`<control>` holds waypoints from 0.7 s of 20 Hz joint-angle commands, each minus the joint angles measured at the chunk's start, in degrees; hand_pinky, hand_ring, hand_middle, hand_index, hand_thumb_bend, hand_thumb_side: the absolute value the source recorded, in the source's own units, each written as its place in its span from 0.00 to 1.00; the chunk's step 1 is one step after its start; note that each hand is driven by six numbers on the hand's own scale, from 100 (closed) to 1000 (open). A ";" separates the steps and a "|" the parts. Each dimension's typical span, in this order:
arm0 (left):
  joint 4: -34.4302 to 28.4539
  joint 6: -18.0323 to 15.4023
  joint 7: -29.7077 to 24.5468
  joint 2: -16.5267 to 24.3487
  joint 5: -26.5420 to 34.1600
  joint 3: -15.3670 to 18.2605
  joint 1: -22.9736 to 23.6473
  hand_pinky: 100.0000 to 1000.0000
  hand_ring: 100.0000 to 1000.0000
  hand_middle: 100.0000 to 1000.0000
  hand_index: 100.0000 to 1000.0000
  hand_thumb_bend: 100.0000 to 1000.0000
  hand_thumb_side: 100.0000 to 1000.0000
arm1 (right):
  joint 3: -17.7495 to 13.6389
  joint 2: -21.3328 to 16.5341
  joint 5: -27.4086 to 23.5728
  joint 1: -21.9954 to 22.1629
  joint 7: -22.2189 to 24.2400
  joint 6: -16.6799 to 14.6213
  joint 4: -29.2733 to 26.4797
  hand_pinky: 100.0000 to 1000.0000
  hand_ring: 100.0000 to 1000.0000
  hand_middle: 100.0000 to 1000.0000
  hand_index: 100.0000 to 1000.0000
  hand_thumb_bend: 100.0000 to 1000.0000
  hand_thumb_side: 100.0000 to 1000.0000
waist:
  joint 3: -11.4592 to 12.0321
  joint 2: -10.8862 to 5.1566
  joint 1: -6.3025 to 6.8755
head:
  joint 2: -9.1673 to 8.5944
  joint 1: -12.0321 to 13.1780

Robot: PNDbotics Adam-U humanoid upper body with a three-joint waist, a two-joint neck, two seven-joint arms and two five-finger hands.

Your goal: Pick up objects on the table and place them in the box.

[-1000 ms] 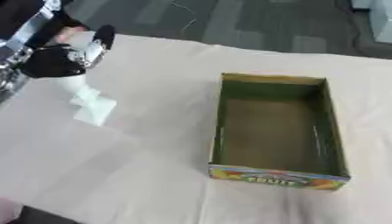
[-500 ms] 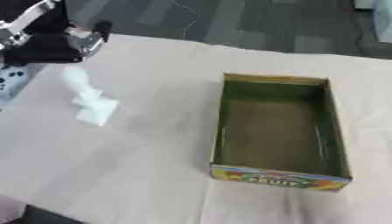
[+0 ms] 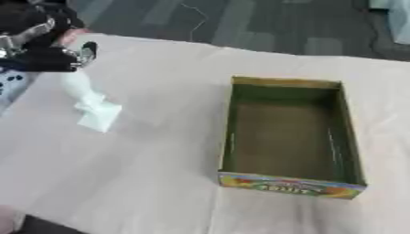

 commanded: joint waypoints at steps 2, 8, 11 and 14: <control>-0.63 3.64 -4.42 2.23 -3.30 2.93 2.61 1.00 0.92 0.97 0.92 0.00 0.94 | -0.41 -0.27 0.77 -1.02 -0.39 0.12 -1.05 0.37 0.29 0.32 0.48 0.00 1.00 | 0.35 -0.82 0.04 | -0.05 -0.62; -0.63 6.53 -1.15 1.29 -3.03 4.53 8.88 1.00 0.91 0.97 0.93 0.00 0.91 | -0.76 -0.52 1.62 -0.65 -0.66 0.16 -1.05 0.37 0.29 0.32 0.48 0.00 1.00 | 1.02 -0.98 -0.25 | -0.05 -0.98; -0.63 5.55 6.00 0.80 -2.66 5.07 10.87 1.00 0.91 0.97 0.93 0.00 0.91 | -0.96 -0.84 1.86 -0.40 -0.63 0.19 -1.05 0.37 0.29 0.32 0.48 0.00 1.00 | 1.30 -1.00 -0.42 | -0.05 -1.06; -0.63 5.52 14.84 0.53 -2.76 5.49 12.63 1.00 0.91 0.97 0.93 0.00 0.89 | -1.12 -1.12 1.94 -0.21 -0.52 0.24 -1.05 0.37 0.29 0.32 0.48 0.00 1.00 | 1.52 -0.98 -0.57 | -0.05 -0.96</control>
